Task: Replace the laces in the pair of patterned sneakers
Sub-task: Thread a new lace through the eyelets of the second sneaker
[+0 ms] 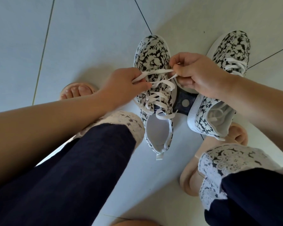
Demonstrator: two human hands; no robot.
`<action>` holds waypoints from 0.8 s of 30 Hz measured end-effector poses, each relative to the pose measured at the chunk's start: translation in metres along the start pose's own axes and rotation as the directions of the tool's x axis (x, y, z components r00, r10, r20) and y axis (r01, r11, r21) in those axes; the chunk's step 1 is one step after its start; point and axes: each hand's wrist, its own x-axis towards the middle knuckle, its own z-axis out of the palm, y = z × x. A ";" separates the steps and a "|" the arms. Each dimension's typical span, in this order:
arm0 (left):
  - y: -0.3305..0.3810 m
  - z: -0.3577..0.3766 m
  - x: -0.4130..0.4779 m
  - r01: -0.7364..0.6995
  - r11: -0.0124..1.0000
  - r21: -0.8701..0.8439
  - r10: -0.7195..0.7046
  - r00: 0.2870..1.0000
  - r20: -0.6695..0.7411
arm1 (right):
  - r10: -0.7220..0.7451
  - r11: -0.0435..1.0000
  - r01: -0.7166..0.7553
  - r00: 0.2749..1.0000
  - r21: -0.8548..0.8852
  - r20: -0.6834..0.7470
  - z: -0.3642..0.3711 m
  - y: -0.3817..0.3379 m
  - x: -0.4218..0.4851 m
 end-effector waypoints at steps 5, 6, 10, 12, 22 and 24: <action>0.002 -0.001 -0.003 0.011 0.986 -0.164 -0.009 1.000 0.012 | 0.064 0.998 -0.062 0.995 0.028 -0.082 -0.003 0.008 0.002; 0.001 -0.001 -0.004 0.025 0.981 -0.191 -0.022 1.000 0.020 | 0.051 0.999 -0.052 0.994 -0.013 -0.093 -0.002 0.010 0.002; 0.002 -0.001 -0.008 0.112 0.910 -0.398 -0.087 0.993 0.079 | -0.033 0.997 0.024 0.990 -0.066 -0.134 0.002 0.012 0.002; 0.004 -0.002 -0.007 0.118 0.879 -0.462 -0.084 0.992 0.093 | -0.041 0.998 0.033 0.985 -0.053 -0.169 0.005 0.012 0.003; 0.001 -0.006 0.001 0.203 0.870 -0.449 -0.118 0.971 0.210 | 0.112 0.983 -0.081 0.976 0.168 -0.187 0.010 0.017 0.011; 0.002 -0.005 -0.002 0.191 0.878 -0.439 -0.119 0.975 0.185 | 0.096 0.988 -0.075 0.983 0.132 -0.158 0.010 0.017 0.008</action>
